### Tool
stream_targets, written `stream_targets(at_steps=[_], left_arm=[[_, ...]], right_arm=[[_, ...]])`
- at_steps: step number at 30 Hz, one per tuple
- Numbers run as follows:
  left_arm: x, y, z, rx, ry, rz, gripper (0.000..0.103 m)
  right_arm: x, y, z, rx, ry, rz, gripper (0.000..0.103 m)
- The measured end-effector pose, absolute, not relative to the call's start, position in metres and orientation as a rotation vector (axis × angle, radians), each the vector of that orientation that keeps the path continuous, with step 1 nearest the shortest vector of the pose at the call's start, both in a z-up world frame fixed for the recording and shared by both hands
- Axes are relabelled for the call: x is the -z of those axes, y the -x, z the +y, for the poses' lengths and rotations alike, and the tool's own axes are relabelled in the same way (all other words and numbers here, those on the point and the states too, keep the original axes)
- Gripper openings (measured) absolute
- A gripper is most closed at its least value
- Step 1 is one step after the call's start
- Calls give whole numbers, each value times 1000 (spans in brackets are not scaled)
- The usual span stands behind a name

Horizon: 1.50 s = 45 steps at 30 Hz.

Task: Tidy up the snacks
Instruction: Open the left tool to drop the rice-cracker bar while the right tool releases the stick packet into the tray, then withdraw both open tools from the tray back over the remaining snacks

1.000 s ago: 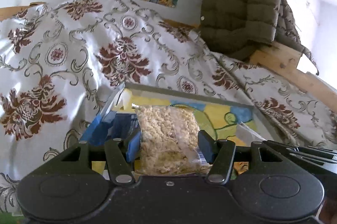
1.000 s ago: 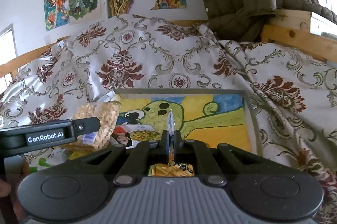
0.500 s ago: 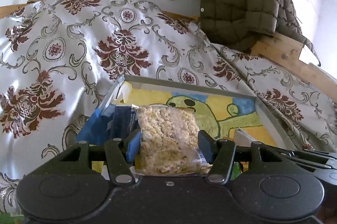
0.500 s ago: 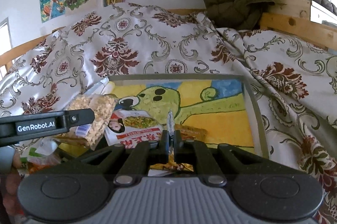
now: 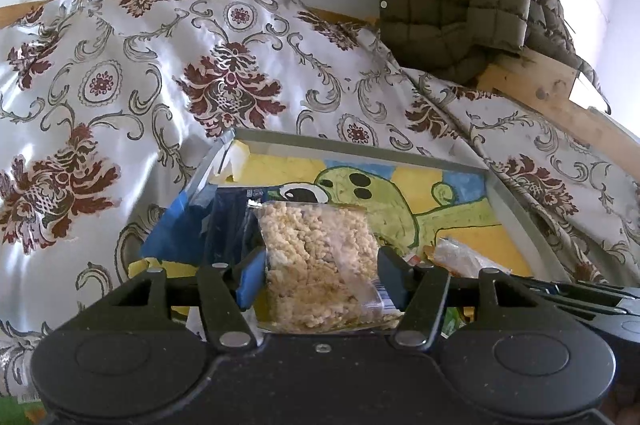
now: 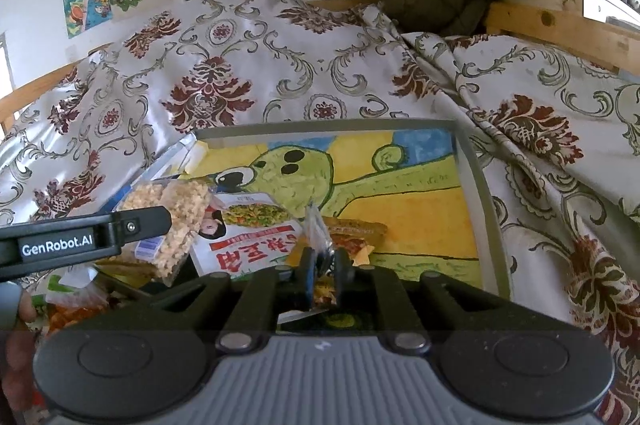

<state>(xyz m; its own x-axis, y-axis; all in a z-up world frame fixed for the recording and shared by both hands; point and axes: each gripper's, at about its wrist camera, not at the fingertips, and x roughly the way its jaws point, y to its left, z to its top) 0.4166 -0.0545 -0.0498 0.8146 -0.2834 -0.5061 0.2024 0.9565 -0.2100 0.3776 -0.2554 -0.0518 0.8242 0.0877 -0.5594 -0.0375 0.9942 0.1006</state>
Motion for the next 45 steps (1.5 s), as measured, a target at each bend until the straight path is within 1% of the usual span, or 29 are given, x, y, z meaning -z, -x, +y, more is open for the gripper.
stream_targets(at_steps=[1, 4, 5, 7, 9, 13, 16, 18, 21, 25, 29, 31, 34, 37, 45], left_arm=[[50, -416, -55, 260, 146, 561, 62], [48, -414, -57, 258, 138, 554, 68], [47, -413, -57, 256, 139, 548, 71], [44, -410, -57, 257, 141, 534, 74], [40, -407, -58, 253, 142, 521, 81], [30, -398, -57, 240, 144, 489, 88], [21, -391, -56, 221, 137, 456, 95], [15, -386, -53, 209, 139, 435, 100], [5, -375, -51, 194, 129, 408, 102], [-8, -358, -46, 182, 126, 403, 102], [-20, -338, -38, 163, 158, 394, 102], [-25, -326, -35, 159, 169, 386, 102], [-32, -307, -34, 158, 131, 371, 102], [-33, -283, -32, 153, 88, 363, 102], [-23, -222, -14, 108, 52, 408, 102]], right_arm=[[52, -377, -256, -63, -87, 599, 20], [50, -376, -257, -57, -93, 598, 31], [49, -376, -257, -55, -94, 596, 33], [48, -375, -258, -52, -92, 591, 39], [45, -373, -258, -49, -92, 583, 42], [38, -367, -260, -50, -93, 561, 51], [31, -361, -261, -45, -93, 541, 55], [25, -355, -262, -41, -95, 525, 60], [16, -346, -266, -30, -107, 502, 63], [4, -331, -271, -24, -123, 472, 71], [-10, -314, -275, -24, -136, 433, 83], [-17, -304, -276, -19, -143, 402, 93], [-24, -286, -277, -21, -152, 363, 99], [-29, -268, -280, -24, -167, 337, 103], [-37, -217, -283, -23, -174, 298, 103]])
